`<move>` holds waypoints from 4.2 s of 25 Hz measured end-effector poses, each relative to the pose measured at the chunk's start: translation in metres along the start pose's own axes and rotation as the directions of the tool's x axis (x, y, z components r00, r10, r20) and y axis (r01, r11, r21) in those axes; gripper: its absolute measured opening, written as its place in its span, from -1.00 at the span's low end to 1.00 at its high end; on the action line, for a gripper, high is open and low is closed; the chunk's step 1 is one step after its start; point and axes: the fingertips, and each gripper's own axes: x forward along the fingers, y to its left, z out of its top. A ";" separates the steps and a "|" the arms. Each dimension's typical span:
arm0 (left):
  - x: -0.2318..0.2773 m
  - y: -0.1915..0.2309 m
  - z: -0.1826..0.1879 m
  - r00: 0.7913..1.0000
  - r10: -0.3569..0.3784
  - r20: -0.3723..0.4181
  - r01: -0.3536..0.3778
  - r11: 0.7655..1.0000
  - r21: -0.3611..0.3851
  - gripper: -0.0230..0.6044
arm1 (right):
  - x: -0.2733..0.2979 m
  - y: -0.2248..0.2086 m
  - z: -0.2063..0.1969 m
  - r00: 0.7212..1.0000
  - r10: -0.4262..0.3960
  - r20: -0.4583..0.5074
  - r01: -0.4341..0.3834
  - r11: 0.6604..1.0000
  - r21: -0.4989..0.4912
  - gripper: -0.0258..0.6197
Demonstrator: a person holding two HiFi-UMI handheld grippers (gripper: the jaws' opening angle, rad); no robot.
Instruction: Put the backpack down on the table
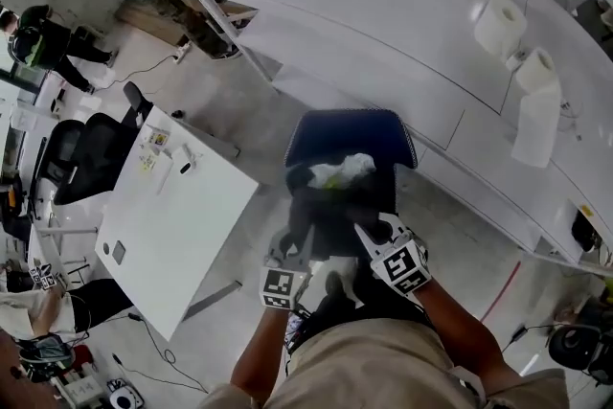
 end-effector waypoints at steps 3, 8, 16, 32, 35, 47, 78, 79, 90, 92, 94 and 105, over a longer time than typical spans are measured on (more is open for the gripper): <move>-0.024 -0.009 0.011 1.000 0.011 0.023 -0.011 1.000 0.014 -0.74 | -0.010 0.005 0.017 1.000 -0.003 0.024 0.004 1.000 -0.015 -0.72; -0.048 -0.002 0.050 0.992 0.060 0.109 -0.065 0.997 0.043 -0.75 | -0.020 0.005 0.065 0.995 -0.014 0.100 0.022 0.997 -0.080 -0.72; -0.098 0.015 0.136 0.956 0.128 0.263 -0.150 0.987 0.063 -0.75 | -0.047 0.013 0.172 0.965 0.011 0.261 0.037 0.983 -0.178 -0.72; -0.293 0.075 0.209 0.830 0.357 0.429 -0.418 0.907 0.053 -0.75 | -0.055 0.157 0.331 0.869 0.277 0.410 -0.097 0.908 -0.407 -0.72; -0.333 0.101 0.207 0.807 0.392 0.442 -0.464 0.884 0.063 -0.75 | -0.039 0.197 0.354 0.848 0.324 0.420 -0.127 0.893 -0.432 -0.72; -0.495 0.215 0.175 0.714 0.540 0.446 -0.615 0.788 0.030 -0.75 | 0.047 0.368 0.425 0.775 0.498 0.388 -0.261 0.812 -0.522 -0.72; -0.555 0.465 0.031 0.681 0.652 0.335 -0.622 0.755 -0.207 -0.74 | 0.321 0.497 0.429 0.844 0.509 0.169 -0.417 0.822 -0.388 -0.72; -0.553 0.467 0.026 0.686 0.651 0.326 -0.617 0.757 -0.215 -0.74 | 0.325 0.495 0.425 0.851 0.502 0.154 -0.418 0.825 -0.380 -0.72; -0.535 0.470 -0.021 0.719 0.656 0.230 -0.615 0.754 -0.230 -0.70 | 0.349 0.480 0.382 0.897 0.432 0.094 -0.386 0.869 -0.310 -0.68; -0.531 0.468 -0.029 0.724 0.657 0.212 -0.616 0.753 -0.232 -0.69 | 0.348 0.478 0.380 0.899 0.426 0.097 -0.380 0.872 -0.307 -0.67; -0.528 0.468 -0.034 0.726 0.658 0.199 -0.618 0.751 -0.232 -0.67 | 0.349 0.477 0.378 0.901 0.424 0.095 -0.379 0.873 -0.307 -0.67; -0.528 0.468 -0.048 0.735 0.656 0.172 -0.618 0.752 -0.231 -0.49 | 0.349 0.470 0.368 0.927 0.361 0.105 -0.314 0.896 -0.313 -0.43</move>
